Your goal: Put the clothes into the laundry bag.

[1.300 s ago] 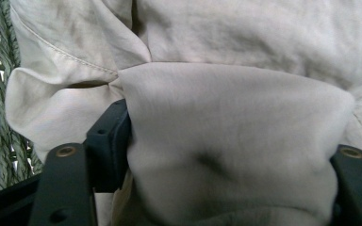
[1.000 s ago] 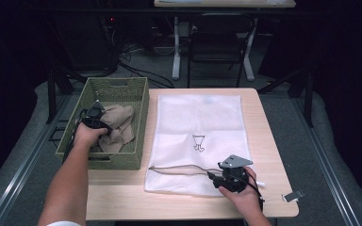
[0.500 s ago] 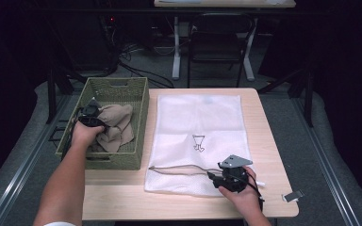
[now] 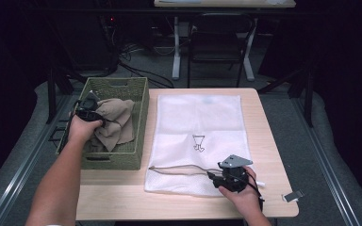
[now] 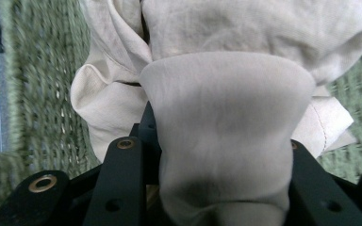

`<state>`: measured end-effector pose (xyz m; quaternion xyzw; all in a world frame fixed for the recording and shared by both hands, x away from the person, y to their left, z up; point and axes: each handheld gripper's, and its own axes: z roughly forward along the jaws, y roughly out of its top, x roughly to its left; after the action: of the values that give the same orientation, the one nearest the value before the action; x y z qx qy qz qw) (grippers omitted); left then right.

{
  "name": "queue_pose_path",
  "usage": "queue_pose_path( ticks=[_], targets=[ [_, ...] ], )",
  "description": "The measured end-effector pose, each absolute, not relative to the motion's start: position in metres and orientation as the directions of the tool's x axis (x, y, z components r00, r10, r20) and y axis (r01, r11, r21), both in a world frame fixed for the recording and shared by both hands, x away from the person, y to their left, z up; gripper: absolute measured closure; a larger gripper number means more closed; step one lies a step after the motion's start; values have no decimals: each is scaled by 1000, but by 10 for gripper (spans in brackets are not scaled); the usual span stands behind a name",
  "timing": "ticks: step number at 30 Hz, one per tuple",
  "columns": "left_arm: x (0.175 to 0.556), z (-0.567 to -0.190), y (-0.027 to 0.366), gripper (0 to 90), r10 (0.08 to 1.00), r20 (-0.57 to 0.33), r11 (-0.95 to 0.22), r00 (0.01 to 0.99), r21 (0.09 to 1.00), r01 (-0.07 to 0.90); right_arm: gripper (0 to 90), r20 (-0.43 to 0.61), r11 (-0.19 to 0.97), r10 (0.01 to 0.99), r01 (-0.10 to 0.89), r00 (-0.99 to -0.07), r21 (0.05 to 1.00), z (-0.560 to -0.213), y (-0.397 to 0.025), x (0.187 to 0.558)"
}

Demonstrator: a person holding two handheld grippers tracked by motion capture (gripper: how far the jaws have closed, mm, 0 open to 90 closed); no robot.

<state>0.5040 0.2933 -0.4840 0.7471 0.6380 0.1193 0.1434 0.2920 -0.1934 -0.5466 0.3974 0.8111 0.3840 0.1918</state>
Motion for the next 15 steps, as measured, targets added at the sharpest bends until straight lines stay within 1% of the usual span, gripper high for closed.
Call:
queue_pose_path(
  ticks=[15],
  targets=[
    [501, -445, 289, 631, 985, 7, -158, 171, 418, 894, 439, -7, 388, 791, 493, -611, 779, -546, -194, 292]
  ],
)
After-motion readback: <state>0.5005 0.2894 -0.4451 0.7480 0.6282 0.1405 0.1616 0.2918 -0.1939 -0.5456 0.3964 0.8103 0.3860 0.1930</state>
